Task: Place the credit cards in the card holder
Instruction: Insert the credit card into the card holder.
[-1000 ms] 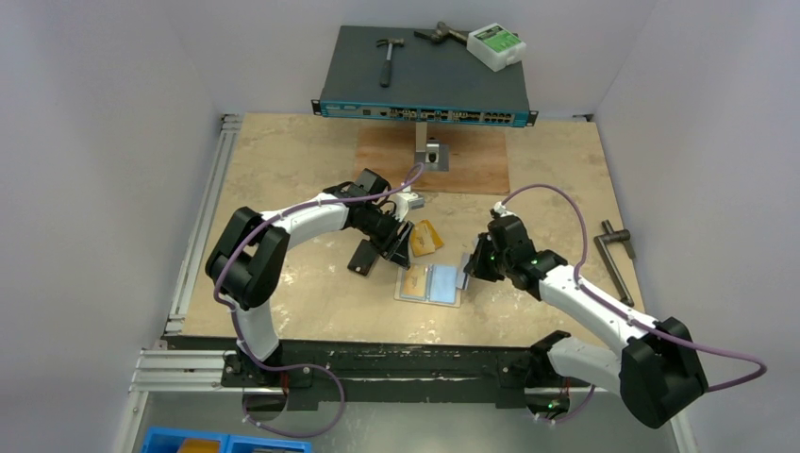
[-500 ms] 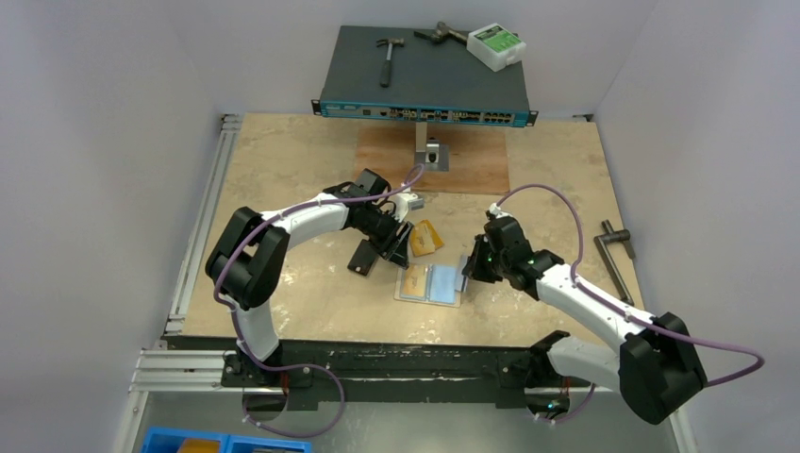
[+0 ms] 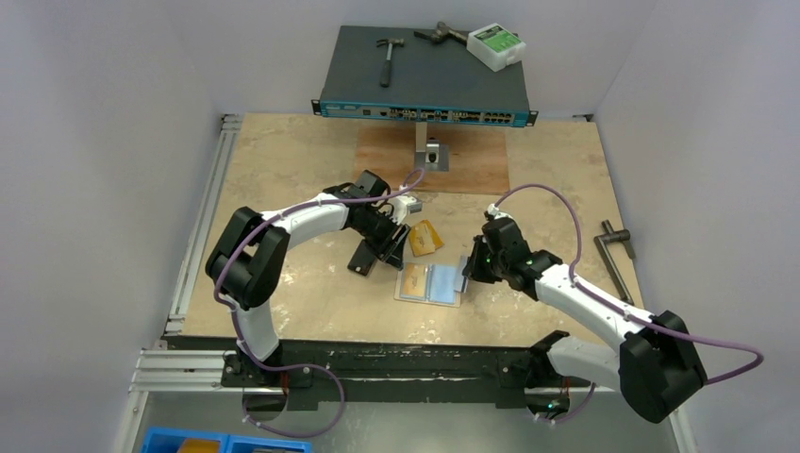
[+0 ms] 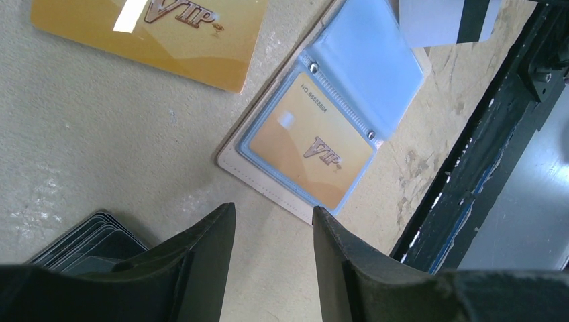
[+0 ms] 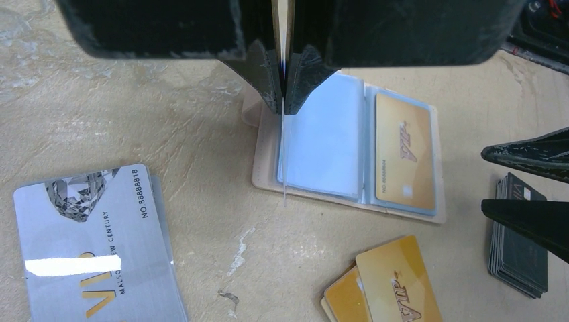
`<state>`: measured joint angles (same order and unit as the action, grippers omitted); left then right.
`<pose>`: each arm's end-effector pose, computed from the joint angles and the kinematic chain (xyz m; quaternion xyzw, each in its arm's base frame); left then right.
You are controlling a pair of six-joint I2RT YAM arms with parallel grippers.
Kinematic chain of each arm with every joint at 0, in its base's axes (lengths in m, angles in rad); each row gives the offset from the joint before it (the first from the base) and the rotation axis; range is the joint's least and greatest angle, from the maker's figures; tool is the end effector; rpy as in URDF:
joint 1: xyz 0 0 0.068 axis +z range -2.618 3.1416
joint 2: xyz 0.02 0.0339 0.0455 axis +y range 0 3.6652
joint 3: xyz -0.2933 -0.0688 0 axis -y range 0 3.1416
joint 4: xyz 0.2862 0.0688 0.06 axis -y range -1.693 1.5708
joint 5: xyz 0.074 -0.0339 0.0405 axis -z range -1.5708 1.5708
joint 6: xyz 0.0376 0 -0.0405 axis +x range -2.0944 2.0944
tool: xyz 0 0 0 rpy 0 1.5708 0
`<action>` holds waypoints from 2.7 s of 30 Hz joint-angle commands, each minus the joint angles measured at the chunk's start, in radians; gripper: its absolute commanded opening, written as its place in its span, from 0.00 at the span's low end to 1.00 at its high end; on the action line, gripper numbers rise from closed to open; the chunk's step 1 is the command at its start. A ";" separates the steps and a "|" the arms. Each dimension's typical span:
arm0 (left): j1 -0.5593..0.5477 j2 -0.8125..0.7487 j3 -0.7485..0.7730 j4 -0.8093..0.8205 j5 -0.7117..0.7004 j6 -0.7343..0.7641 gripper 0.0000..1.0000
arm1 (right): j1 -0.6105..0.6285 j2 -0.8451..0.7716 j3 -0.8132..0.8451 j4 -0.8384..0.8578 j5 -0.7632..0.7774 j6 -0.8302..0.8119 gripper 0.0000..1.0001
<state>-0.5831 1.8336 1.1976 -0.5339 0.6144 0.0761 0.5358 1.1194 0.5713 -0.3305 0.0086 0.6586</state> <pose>0.3244 -0.2400 0.1786 0.3593 0.8643 -0.3345 0.1094 0.2055 0.1216 0.1936 0.0592 0.9388 0.1874 0.2828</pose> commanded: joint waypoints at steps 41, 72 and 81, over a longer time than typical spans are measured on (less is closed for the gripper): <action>-0.020 0.038 0.011 -0.003 -0.104 0.054 0.44 | 0.007 -0.105 -0.050 0.029 -0.005 0.031 0.00; -0.175 -0.004 -0.052 0.080 -0.343 0.196 0.46 | 0.007 -0.175 -0.127 0.043 -0.028 0.106 0.00; -0.190 -0.005 -0.055 0.082 -0.360 0.202 0.46 | 0.006 -0.170 -0.142 0.071 -0.030 0.114 0.00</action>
<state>-0.7631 1.8431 1.1629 -0.4637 0.2829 0.2550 0.5385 0.9455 0.4324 -0.2836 -0.0208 0.7624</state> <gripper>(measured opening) 0.460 0.004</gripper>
